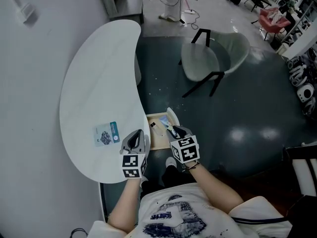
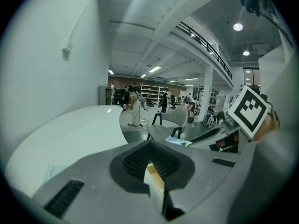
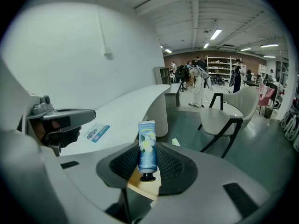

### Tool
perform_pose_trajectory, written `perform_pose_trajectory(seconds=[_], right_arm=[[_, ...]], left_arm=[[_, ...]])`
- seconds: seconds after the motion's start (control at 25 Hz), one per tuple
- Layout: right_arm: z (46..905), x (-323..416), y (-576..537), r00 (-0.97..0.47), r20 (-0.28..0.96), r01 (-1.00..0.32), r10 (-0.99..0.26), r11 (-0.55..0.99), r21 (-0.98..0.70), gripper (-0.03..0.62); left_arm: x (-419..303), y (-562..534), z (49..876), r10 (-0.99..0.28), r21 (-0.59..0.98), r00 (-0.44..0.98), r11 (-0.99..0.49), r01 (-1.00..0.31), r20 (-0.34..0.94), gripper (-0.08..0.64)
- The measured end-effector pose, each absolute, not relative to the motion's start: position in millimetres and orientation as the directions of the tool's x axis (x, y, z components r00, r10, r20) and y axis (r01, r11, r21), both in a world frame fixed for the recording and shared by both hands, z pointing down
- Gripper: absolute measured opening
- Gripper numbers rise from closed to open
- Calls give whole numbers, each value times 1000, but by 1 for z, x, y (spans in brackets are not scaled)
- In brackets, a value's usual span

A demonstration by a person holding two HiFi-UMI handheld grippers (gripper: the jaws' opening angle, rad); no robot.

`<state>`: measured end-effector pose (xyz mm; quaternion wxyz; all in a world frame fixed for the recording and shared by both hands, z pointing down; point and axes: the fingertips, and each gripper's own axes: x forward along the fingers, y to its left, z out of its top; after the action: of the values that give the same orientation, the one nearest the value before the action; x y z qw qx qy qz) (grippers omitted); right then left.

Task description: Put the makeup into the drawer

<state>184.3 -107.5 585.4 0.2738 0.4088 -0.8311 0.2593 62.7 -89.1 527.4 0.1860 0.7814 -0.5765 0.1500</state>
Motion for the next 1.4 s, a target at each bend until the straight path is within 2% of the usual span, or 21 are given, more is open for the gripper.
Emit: perform_pose_trajectory(seconds=[1.4], right_arm=[[704, 148, -124, -560, 784, -742, -267, 582, -331, 129]], left_arm=[[64, -127, 581, -802, 116, 213, -179, -977, 559, 34]])
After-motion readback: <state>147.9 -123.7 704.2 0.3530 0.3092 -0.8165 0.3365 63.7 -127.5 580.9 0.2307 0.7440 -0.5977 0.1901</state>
